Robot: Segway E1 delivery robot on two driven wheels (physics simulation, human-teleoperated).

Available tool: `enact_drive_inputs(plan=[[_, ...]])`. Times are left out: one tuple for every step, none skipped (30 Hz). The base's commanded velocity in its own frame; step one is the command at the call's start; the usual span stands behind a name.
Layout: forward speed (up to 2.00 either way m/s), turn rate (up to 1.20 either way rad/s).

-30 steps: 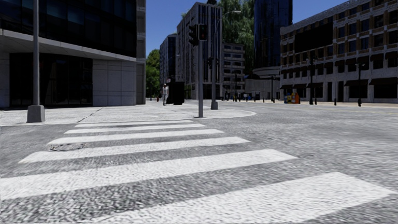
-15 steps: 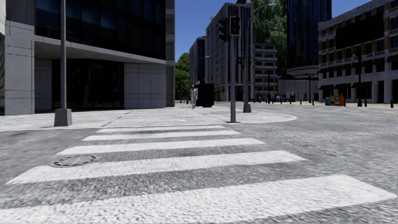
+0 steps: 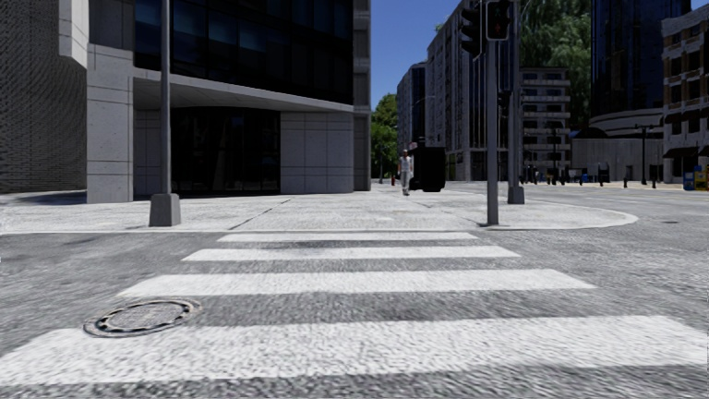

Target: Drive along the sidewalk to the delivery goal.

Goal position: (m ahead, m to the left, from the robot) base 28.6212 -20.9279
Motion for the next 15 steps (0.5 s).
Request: enact_drive_inputs(plan=[[2.0, 0.0], [2.0, 0.0], [2.0, 0.0], [2.0, 0.0], [2.0, 0.0], [2.0, 0.0], [2.0, 0.0], [2.0, 0.0], [2.0, 0.0], [2.0, 0.0], [2.0, 0.0], [2.0, 0.0], [2.0, 0.0], [2.0, 0.0], [2.0, 0.0]])
